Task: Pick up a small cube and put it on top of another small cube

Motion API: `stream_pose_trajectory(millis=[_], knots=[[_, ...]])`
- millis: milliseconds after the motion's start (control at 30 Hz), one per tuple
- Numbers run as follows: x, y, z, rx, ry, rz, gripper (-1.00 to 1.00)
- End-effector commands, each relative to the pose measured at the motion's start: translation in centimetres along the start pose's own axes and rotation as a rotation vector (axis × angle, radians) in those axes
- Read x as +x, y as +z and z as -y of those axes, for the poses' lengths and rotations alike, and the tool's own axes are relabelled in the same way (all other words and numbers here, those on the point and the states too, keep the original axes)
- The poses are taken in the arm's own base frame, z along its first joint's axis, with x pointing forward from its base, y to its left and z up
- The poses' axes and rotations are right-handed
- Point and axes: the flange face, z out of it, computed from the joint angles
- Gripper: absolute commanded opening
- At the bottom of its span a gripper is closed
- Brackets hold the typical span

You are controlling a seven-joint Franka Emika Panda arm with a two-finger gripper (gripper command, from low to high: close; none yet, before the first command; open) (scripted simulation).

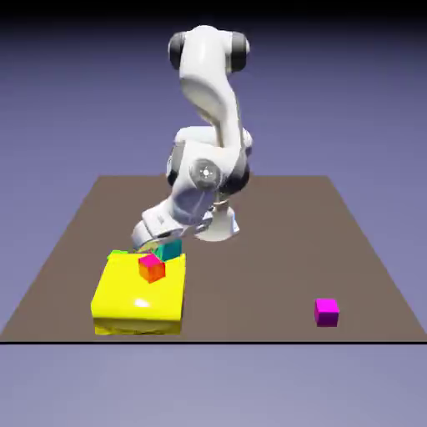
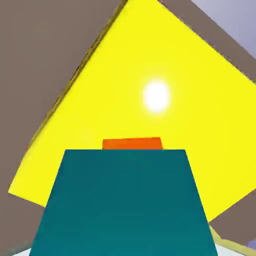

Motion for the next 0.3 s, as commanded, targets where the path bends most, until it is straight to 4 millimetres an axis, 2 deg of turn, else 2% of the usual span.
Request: stream_pose_trajectory(millis=[0,133,167,200,267], knots=[[0.0,-0.1,0.2,-0.004,-0.005,-0.003,-1.00],[0.8,6.6,1.0,-0.005,-0.005,-0.003,-1.00],[0.8,6.6,1.0,-0.005,-0.005,-0.003,1.00],[0.8,6.6,1.0,-0.005,-0.005,-0.003,1.00],[0.5,3.1,0.5,-0.006,-0.004,-0.003,1.00]])
